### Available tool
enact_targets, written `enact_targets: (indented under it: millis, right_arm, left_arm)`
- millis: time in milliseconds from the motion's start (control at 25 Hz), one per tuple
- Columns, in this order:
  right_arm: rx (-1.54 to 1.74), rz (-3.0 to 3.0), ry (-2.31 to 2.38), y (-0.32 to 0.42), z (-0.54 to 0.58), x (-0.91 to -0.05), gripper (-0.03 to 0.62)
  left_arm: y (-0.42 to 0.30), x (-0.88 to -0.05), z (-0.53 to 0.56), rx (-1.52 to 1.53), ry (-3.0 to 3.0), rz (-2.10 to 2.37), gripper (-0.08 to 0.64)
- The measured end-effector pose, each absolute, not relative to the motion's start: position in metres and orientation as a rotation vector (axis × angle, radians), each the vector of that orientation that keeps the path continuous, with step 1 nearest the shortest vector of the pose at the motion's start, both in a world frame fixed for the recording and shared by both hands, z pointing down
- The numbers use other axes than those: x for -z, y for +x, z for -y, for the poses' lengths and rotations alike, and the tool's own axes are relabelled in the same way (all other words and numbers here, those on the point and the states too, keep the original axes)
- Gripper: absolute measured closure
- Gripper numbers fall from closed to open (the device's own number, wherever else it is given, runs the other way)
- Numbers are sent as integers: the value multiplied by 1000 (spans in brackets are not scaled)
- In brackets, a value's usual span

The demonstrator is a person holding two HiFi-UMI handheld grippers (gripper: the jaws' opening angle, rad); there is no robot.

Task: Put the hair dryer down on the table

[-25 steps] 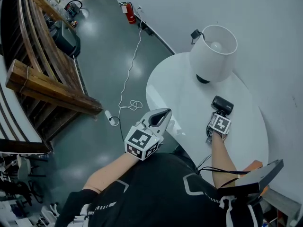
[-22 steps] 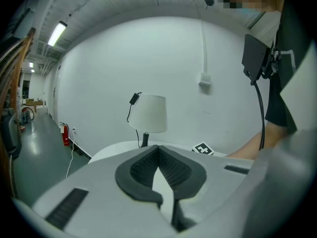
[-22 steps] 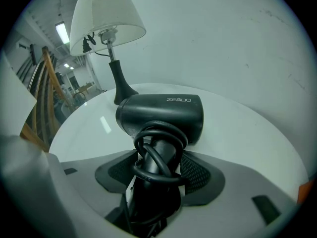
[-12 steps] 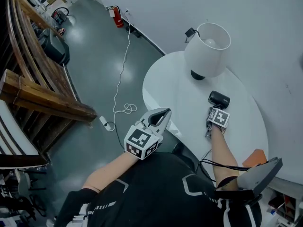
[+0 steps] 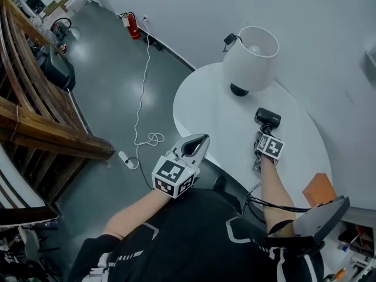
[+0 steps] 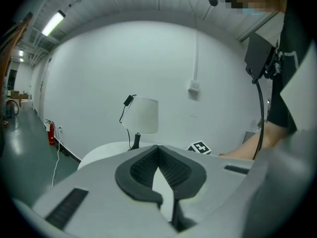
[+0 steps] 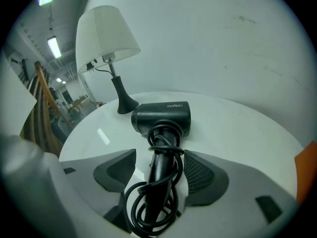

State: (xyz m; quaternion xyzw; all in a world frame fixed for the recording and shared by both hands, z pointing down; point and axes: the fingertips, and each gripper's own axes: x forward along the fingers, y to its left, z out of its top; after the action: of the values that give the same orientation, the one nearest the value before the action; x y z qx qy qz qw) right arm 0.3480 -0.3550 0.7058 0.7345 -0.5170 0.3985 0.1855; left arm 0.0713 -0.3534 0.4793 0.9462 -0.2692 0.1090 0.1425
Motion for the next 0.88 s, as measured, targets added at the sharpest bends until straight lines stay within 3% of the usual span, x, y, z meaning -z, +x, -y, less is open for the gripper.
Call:
enact_targets:
  millis: [480,880]
  right_arm:
    - [-1139,1552,2089,305,330,-682,304]
    - [-886,1659,2241,269,310,-582,304]
  left_arm:
    - [64,-473,339,-285,2779,629,554]
    - [70,-445,322,-197,2916,406,555]
